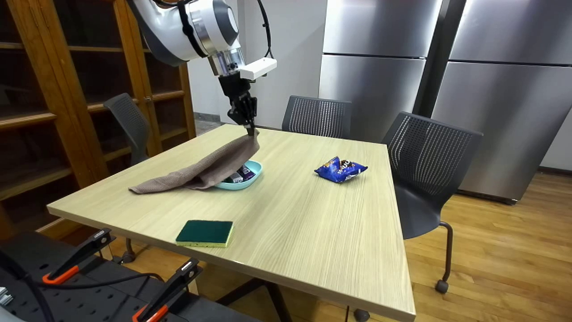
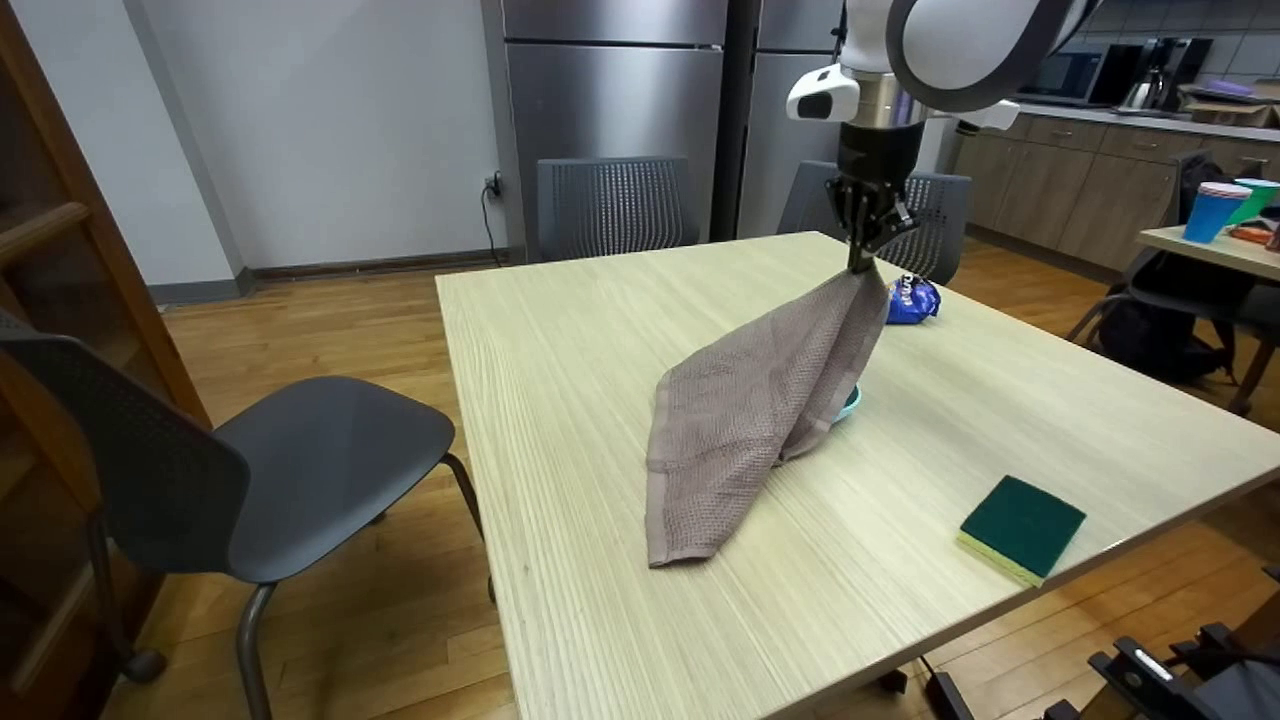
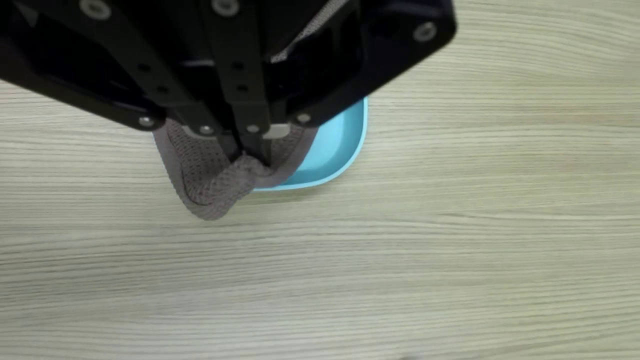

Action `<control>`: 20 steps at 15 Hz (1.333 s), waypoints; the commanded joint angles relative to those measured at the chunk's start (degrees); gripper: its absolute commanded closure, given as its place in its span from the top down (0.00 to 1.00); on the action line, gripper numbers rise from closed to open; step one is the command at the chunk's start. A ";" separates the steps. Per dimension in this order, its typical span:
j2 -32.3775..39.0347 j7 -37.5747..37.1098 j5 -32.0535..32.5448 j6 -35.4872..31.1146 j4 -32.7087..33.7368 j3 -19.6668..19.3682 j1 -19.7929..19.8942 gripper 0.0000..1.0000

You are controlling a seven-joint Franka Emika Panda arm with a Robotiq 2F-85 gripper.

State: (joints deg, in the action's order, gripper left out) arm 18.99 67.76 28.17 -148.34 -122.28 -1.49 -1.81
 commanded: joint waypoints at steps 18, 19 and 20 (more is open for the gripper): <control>5.99 -4.64 0.68 14.35 13.09 -2.59 2.65 0.01; 6.70 -4.90 0.79 14.99 13.88 -2.52 2.46 0.29; 7.36 -5.18 0.79 15.33 14.46 -2.39 2.34 0.30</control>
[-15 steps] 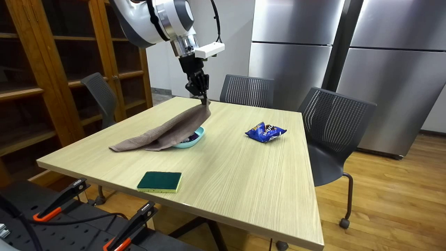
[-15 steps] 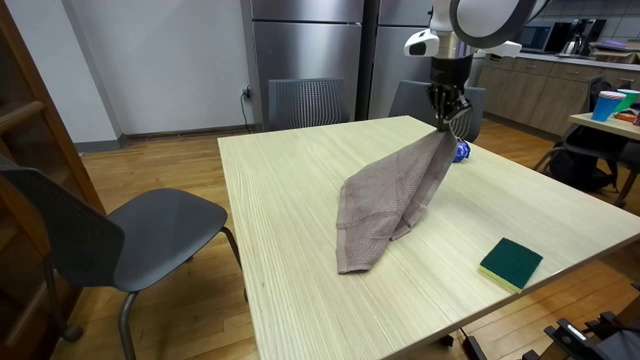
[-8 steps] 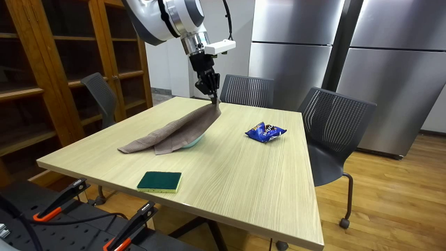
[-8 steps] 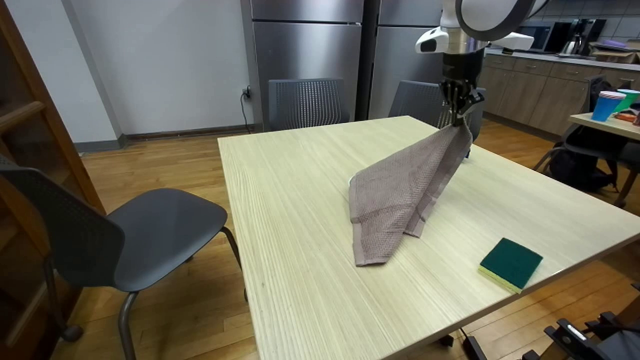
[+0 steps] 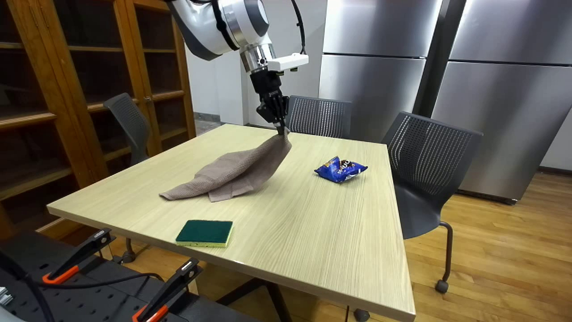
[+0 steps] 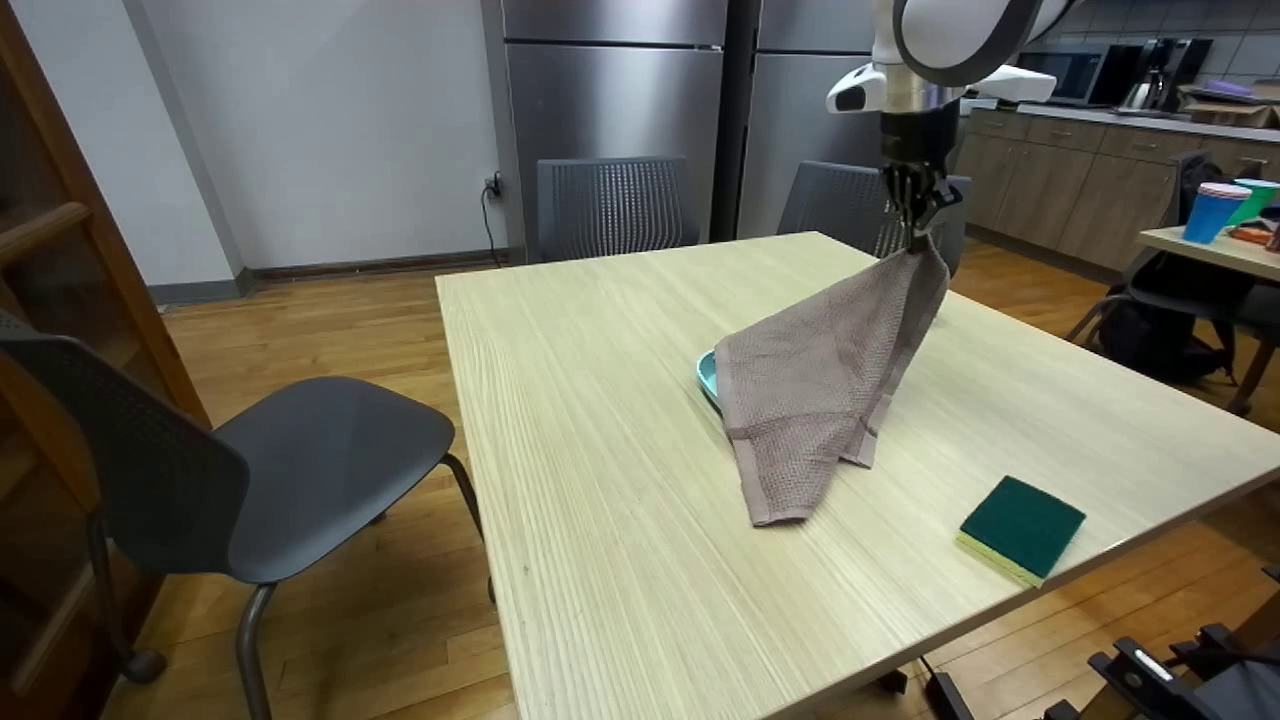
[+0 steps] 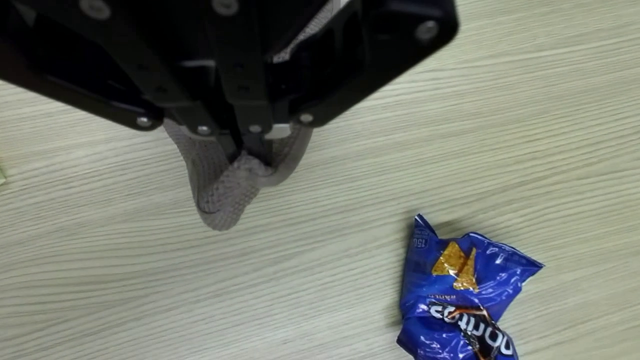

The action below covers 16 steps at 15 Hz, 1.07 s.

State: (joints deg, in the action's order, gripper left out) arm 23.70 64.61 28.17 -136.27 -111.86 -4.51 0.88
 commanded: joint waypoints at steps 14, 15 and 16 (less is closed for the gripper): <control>0.68 -3.97 1.95 -2.41 0.81 2.36 -2.03 1.00; -0.32 -4.25 2.19 -3.73 -0.44 2.58 -2.22 1.00; -1.27 -5.10 2.67 -5.24 -1.79 2.63 -2.64 1.00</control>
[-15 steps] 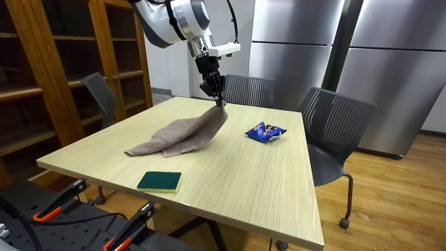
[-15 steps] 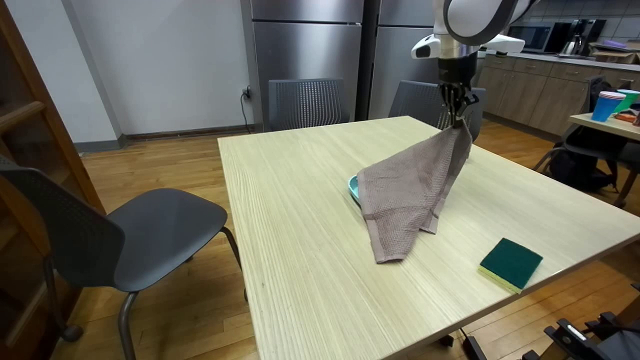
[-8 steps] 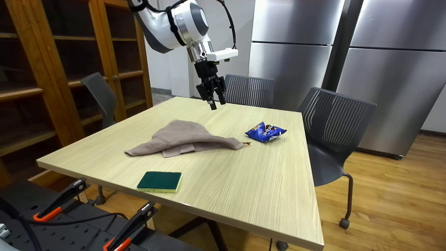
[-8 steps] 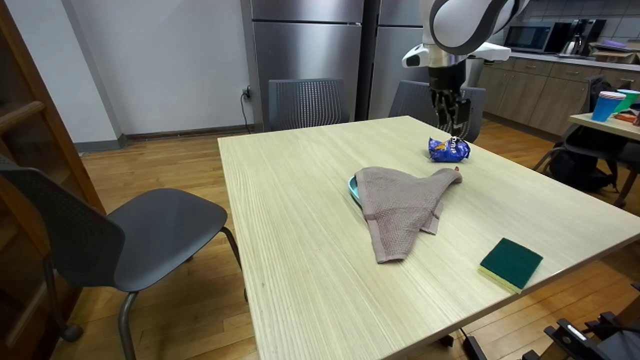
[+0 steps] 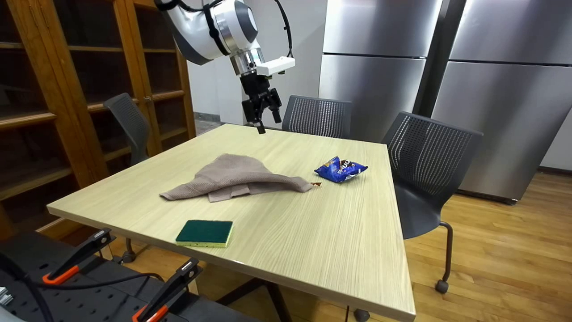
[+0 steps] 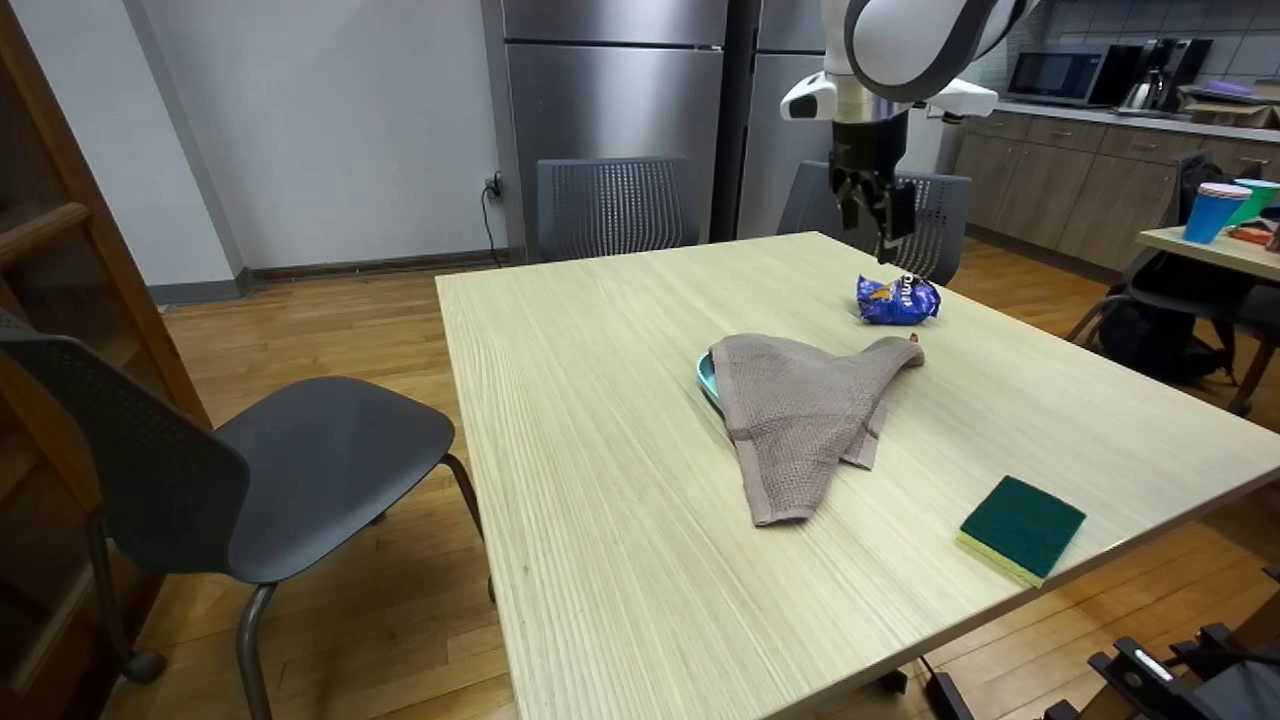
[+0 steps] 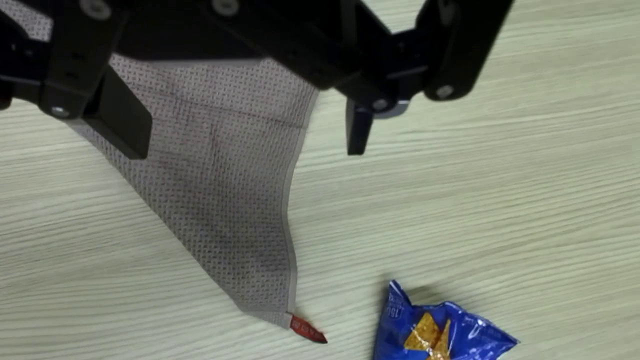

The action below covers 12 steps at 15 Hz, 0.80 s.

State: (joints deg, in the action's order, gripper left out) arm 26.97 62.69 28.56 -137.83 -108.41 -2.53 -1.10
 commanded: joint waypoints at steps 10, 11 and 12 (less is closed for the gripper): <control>-14.18 -16.33 -2.84 -23.99 -23.00 1.51 0.65 1.00; -14.86 -17.65 -2.51 -24.90 -24.36 1.31 0.53 1.00; -15.45 -18.80 -2.16 -25.99 -25.70 1.14 0.52 1.00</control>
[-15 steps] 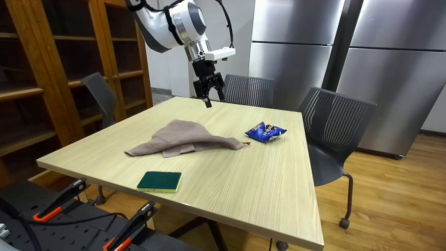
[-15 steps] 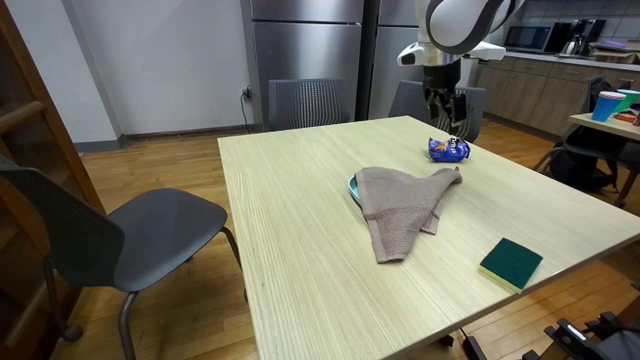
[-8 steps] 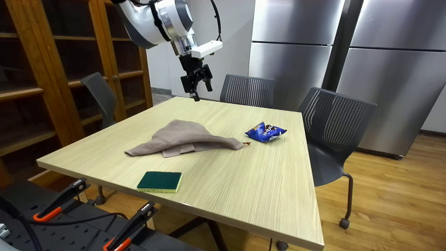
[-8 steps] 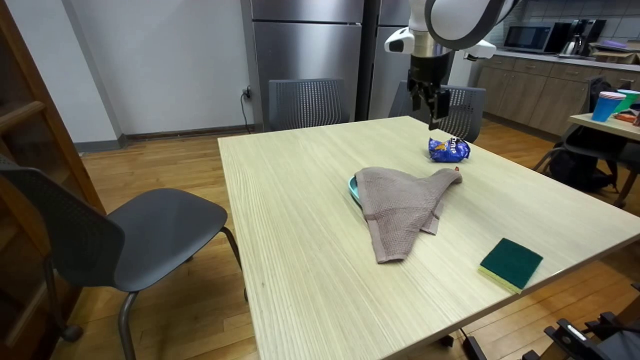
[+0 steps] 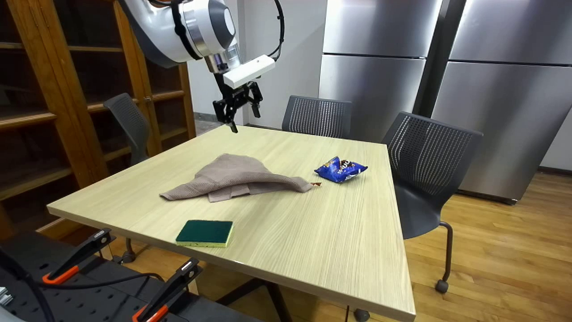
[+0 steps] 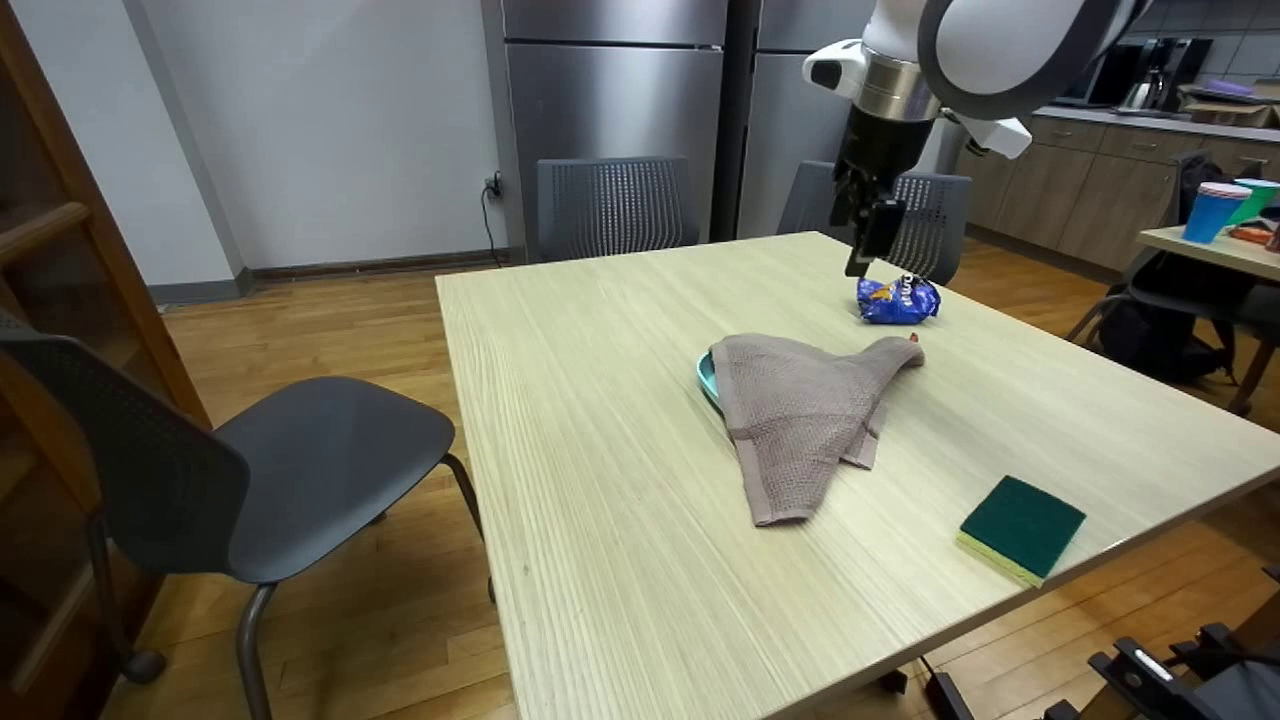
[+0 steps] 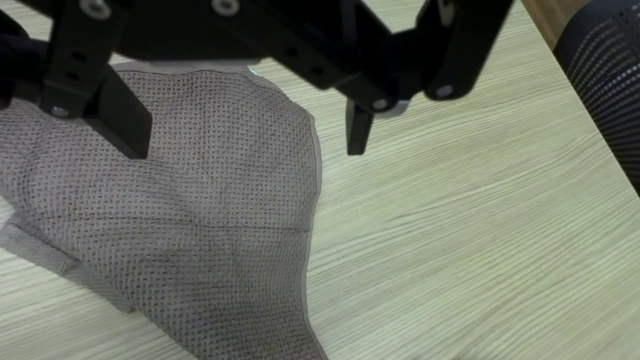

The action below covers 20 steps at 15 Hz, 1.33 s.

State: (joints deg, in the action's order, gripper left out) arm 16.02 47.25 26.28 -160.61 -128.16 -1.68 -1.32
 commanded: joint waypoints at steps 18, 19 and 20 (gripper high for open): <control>-7.03 -8.34 -17.86 -12.68 -20.05 8.52 4.62 1.00; -7.01 -8.13 -19.04 -12.27 -19.99 8.91 4.90 1.00; -6.92 -7.28 -20.55 -12.82 -20.11 9.85 5.66 1.00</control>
State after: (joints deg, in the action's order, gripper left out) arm 11.51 37.47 9.65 -172.83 -146.12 5.14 1.54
